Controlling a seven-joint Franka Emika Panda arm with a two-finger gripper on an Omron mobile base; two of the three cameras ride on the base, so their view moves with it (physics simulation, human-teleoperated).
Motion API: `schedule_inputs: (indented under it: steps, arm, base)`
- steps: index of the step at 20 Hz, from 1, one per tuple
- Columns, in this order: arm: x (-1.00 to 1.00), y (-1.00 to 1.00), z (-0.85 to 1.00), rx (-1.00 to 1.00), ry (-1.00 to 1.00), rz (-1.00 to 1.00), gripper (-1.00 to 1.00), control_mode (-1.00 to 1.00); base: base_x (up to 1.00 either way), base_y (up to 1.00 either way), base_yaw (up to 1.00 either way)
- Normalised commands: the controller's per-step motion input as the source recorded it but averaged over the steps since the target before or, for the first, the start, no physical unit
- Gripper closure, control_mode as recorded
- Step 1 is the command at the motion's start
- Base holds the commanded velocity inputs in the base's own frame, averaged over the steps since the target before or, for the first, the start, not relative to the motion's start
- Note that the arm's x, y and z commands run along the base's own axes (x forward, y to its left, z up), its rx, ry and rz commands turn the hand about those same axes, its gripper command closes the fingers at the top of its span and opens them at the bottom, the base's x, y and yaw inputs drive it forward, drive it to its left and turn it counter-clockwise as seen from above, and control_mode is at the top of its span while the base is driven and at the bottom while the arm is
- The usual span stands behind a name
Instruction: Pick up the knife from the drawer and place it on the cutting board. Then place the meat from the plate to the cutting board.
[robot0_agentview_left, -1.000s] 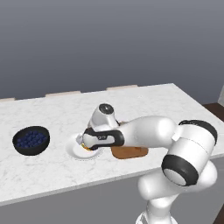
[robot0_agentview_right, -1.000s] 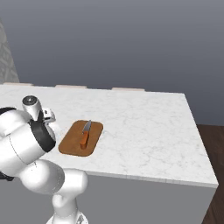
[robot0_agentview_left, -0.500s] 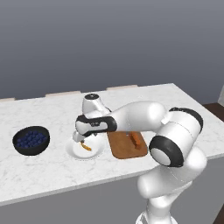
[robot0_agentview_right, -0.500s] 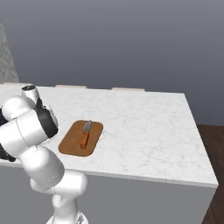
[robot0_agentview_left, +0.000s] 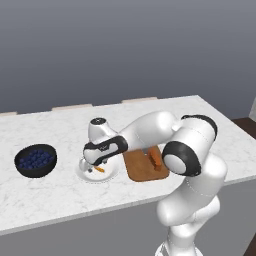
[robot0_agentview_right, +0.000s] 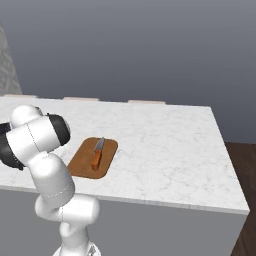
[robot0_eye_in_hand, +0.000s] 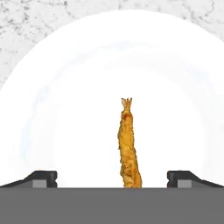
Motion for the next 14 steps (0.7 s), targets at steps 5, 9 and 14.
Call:
schedule_inputs:
  steps: [5,9,14]
  arm:
    - [0.0,0.0,-0.15,0.0,0.0,0.0,-1.0,-1.0]
    - [0.1,-0.04,0.0,0.0,0.0,0.0,-1.0,-1.0]
    - [0.19,-0.03,0.0,0.0,0.01,0.0,-1.0,-1.0]
  base:
    - [0.0,0.0,0.0]
    - [0.0,0.0,0.0]
    - [0.0,0.0,0.0]
